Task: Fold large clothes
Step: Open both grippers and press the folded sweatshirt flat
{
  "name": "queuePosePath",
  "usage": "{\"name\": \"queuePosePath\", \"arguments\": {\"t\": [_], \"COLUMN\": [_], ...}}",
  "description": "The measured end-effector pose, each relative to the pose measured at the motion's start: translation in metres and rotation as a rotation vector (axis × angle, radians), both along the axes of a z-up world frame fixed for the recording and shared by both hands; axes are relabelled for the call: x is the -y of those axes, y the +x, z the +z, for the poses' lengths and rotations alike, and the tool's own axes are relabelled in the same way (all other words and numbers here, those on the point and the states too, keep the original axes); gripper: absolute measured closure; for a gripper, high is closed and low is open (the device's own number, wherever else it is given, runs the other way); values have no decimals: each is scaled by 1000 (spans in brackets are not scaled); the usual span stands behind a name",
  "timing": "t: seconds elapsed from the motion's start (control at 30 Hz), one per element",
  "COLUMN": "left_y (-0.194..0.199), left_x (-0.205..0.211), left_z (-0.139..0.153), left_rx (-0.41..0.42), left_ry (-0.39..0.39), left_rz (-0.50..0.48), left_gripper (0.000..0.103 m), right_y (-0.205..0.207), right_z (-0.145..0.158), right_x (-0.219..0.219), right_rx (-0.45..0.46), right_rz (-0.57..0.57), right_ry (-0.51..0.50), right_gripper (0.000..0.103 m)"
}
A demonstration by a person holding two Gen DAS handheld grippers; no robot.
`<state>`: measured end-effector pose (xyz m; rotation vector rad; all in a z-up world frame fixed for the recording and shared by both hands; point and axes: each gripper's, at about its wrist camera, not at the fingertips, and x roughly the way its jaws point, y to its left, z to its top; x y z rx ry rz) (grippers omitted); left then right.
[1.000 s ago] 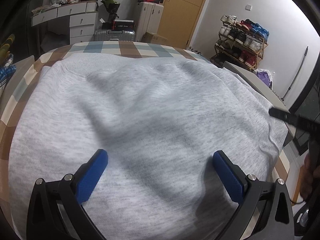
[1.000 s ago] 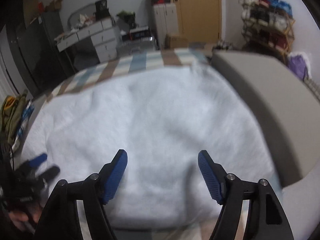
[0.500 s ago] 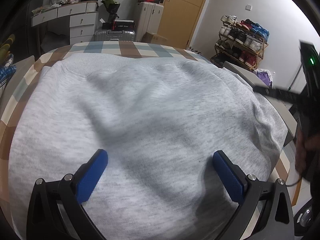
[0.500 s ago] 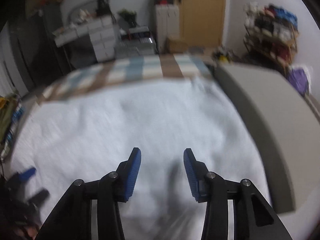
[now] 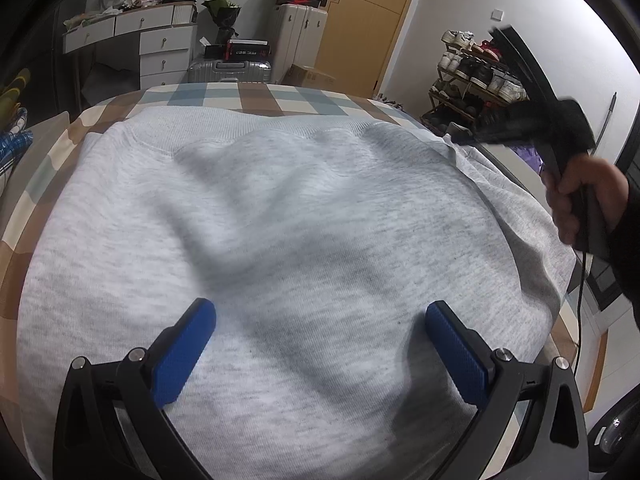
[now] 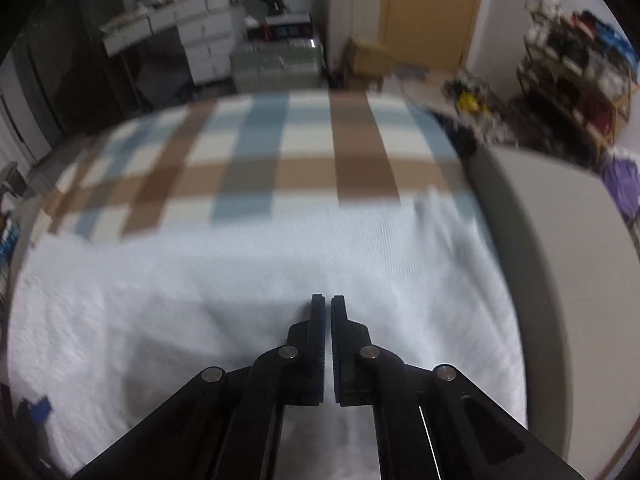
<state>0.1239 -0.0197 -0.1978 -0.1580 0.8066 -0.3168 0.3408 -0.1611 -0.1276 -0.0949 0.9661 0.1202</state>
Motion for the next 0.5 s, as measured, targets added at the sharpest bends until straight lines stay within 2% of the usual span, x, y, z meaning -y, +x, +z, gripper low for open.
{"name": "queuePosePath", "arguments": {"t": [0.07,0.17,0.2,0.23,0.3,0.33,0.37,0.4,0.47,0.5], "left_y": [0,0,0,-1,-2,-2,-2,-2,-4,-6], "left_x": [0,0,0,0,-1,-1,-1,-1,-2,-3], "left_z": [0,0,0,1,1,1,1,2,3,6], "left_rx": [0,-1,1,2,2,2,3,3,6,7], "left_ry": [-1,0,2,5,-2,-2,0,0,-5,-10], "left_rz": [-1,1,2,1,1,1,0,0,5,7], "left_gripper": [2,2,2,1,1,1,1,1,1,2], "right_y": [12,24,17,6,-8,-19,-38,-56,-102,-121], "right_z": [-2,-43,-45,-45,-36,-28,-16,-6,13,16], "right_x": [-11,-27,-30,-28,-20,-14,-6,-4,-10,-18], "right_rx": [-36,-164,-83,-77,-83,-77,-44,-18,66,101], "right_rz": [18,42,55,45,9,-2,12,47,133,184], "right_ry": [3,-68,-91,-100,-43,19,124,192,232,234], "right_gripper": [93,93,93,93,93,93,92,89,71,58]}}
